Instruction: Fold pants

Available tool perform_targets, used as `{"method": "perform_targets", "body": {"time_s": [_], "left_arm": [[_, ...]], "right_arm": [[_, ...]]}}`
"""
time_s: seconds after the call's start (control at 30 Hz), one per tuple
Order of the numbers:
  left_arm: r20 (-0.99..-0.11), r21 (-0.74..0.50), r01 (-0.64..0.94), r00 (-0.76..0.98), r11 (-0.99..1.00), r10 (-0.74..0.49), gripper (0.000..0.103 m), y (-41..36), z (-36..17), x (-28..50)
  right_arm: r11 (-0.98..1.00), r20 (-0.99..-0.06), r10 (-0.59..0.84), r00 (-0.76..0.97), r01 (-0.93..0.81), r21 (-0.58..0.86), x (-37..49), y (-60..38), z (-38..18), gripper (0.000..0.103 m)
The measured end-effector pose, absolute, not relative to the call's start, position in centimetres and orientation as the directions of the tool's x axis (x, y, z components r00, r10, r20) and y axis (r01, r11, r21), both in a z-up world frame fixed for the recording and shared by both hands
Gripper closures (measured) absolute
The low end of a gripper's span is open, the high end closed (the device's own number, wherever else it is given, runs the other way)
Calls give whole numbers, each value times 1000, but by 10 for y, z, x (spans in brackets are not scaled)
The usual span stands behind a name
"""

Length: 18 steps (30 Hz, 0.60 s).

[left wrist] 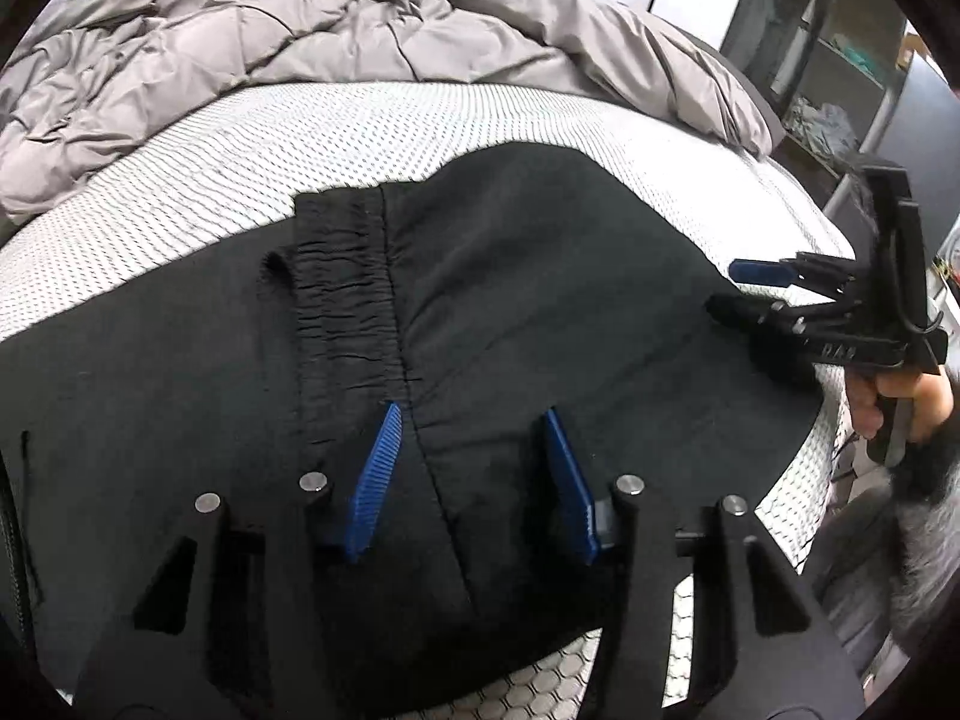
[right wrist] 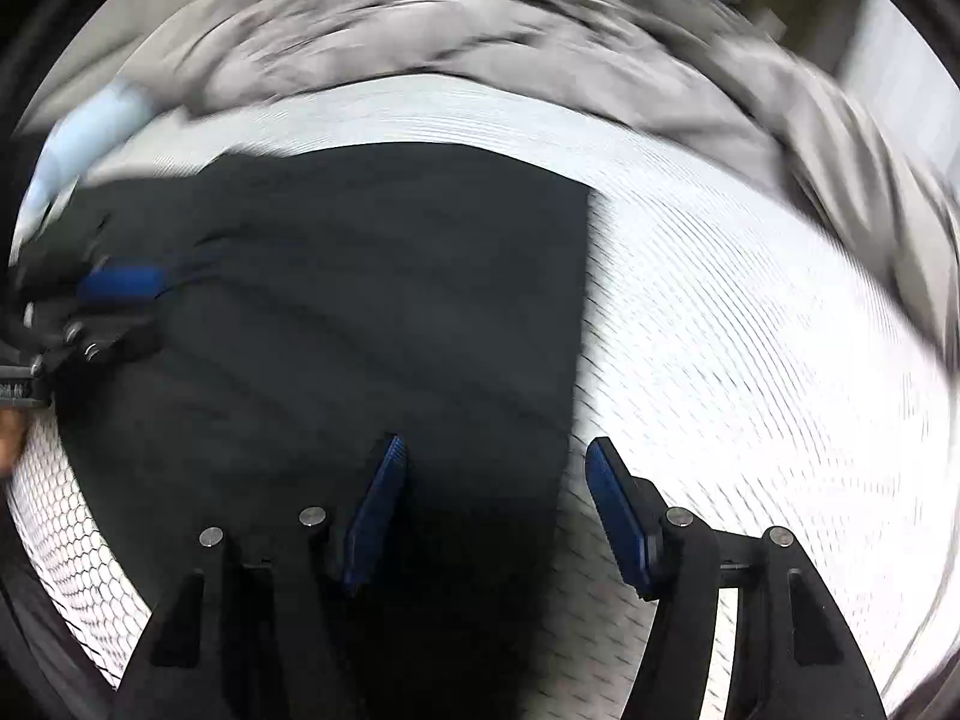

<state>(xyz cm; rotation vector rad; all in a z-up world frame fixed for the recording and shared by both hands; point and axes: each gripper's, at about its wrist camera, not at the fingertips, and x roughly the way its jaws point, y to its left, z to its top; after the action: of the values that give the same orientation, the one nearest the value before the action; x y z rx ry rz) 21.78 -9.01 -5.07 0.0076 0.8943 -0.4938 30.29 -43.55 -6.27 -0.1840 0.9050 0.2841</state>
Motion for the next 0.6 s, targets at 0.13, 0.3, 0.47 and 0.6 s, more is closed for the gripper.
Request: {"method": "perform_targets", "body": {"time_s": [0.13,0.3,0.47,0.6], "left_arm": [[-715,-187,421,562,888,-417,55,-106,-28,229],[-776,-191,402,497,895,-389,60,-131,-52,275],[-757,-248,431,472,867,-452,72,-106,-57,270],[-748,-238,403,504,884,-431,72,-95,-43,261]], "right_arm": [[927,-731,264,629,-374,13,296,-419,-36,46],[875,-761,331,559,-484,25,325,-363,-50,47],[881,-803,221,554,-467,-80,344,-370,-78,52],[940,-780,147,608,-332,-82,343,-425,-71,51]]}}
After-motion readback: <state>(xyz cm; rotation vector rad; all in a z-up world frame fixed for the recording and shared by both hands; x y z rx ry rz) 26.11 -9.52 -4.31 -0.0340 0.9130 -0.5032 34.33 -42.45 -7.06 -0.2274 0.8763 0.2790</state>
